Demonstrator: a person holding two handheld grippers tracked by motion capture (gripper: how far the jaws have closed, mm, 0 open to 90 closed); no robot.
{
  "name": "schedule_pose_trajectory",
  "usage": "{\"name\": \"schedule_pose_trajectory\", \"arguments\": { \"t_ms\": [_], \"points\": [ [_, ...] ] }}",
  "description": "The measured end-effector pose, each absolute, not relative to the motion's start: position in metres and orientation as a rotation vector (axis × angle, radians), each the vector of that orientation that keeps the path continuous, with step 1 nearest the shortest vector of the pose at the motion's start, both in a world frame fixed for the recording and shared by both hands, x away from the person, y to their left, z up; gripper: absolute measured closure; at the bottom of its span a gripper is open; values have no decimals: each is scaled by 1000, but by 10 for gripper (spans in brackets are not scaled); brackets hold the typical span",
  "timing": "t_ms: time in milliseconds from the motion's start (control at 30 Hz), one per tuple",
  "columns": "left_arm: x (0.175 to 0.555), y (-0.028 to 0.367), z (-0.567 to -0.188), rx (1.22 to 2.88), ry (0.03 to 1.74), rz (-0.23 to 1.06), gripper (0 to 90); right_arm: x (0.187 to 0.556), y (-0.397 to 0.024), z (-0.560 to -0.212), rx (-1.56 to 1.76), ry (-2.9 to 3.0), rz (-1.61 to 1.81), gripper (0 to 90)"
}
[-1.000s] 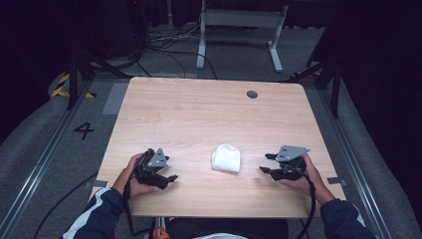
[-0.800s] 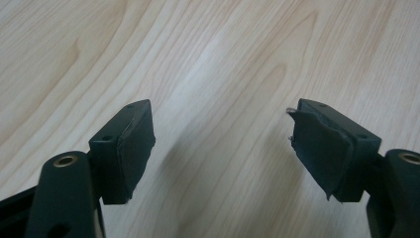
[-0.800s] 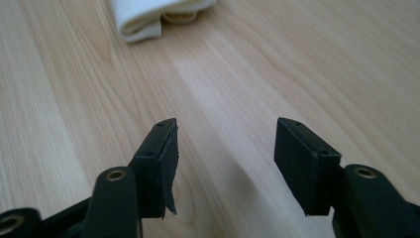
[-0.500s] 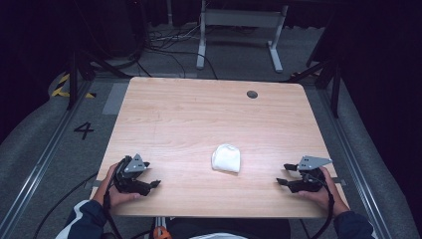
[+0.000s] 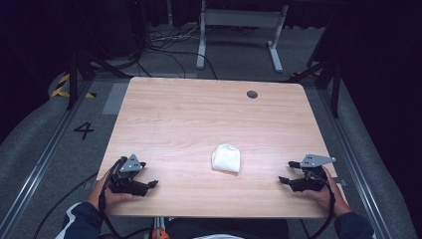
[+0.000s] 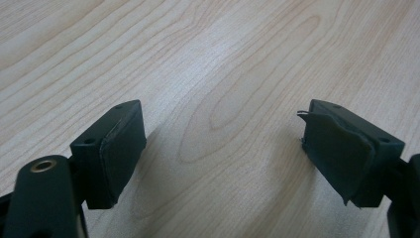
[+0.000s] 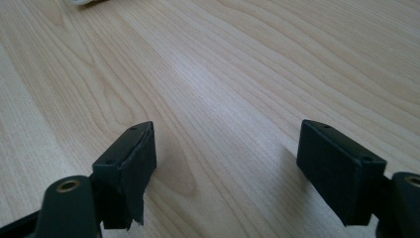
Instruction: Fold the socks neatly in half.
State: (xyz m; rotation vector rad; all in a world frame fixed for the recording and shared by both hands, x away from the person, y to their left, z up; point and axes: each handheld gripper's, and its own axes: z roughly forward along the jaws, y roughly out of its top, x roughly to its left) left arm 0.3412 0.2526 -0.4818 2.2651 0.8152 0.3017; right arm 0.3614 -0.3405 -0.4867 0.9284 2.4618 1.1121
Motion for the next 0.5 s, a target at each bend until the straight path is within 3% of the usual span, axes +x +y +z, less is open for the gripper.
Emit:
{"name": "schedule_pose_trajectory", "arguments": {
  "t_ms": [500],
  "points": [
    [342, 253, -482, 2268, 812, 293, 162, 362, -340, -487, 931, 2459, 1105, 224]
  ]
}}
